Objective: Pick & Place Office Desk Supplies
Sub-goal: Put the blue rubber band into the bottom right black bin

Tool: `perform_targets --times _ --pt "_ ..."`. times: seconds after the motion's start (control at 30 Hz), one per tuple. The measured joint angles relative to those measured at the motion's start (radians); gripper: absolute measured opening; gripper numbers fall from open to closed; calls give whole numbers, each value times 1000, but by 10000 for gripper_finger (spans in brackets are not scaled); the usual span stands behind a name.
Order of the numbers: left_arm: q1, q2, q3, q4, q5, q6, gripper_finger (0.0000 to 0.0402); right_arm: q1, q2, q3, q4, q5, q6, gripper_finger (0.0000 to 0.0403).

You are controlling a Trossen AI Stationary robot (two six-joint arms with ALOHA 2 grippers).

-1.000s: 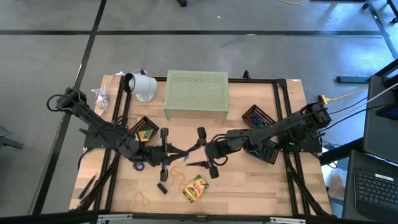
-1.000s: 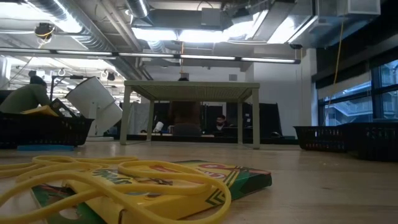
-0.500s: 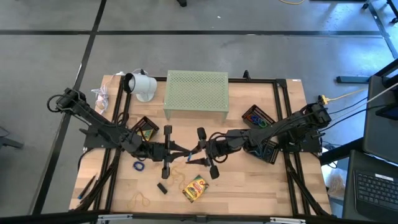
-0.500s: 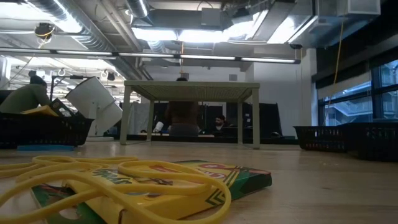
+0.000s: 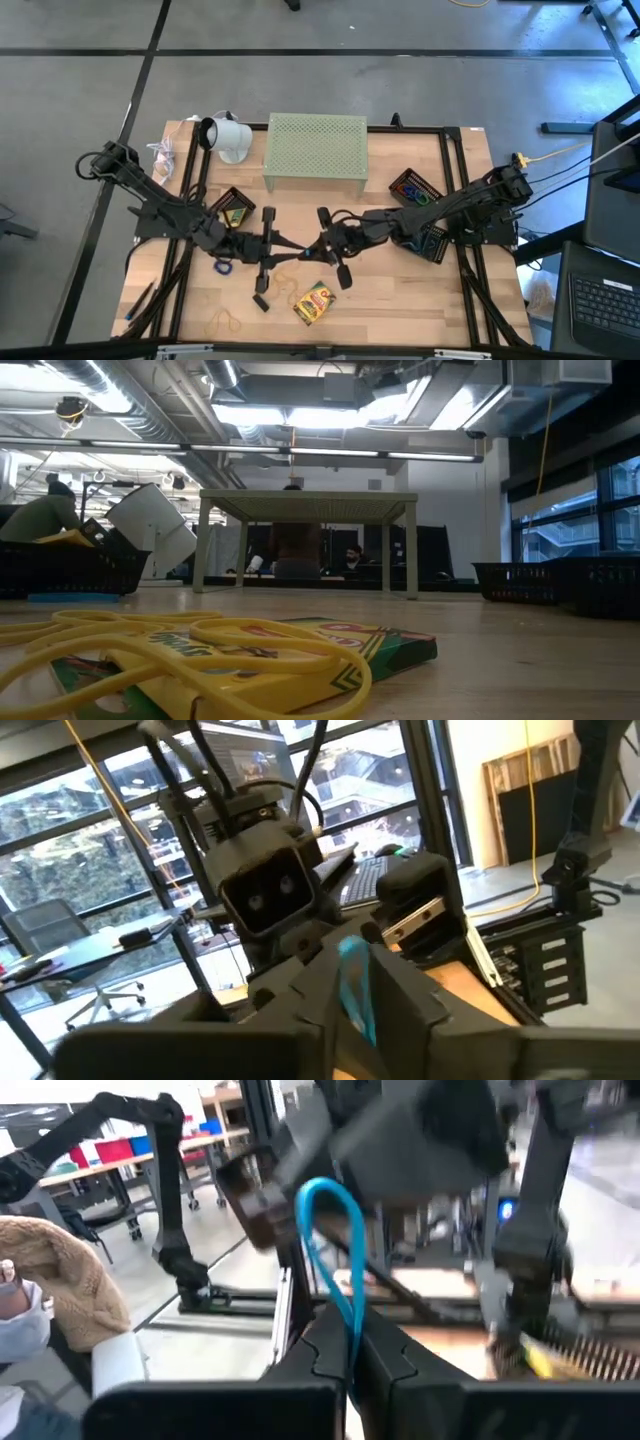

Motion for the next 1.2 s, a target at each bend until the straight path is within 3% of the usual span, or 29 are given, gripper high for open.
perform_targets --times 0.2,0.4,0.53,0.67,0.93,1.2 --pt "-22 0 0 -14 -87 -96 123 -1 -68 -1 -224 12 47 2" --pt "-46 0 0 -45 -229 -153 165 21 -201 0 -660 167 62 1" --pt "-61 0 0 -118 -336 -221 173 57 -238 -1 -997 329 221 1" --pt "-77 0 0 -226 -403 -302 172 81 -246 -1 -1325 420 469 1" --pt "-82 0 0 -403 -352 -502 169 128 -242 -6 -1760 376 887 0" --pt "-73 0 0 -426 -338 -494 169 160 -242 -162 -1727 237 1040 0"
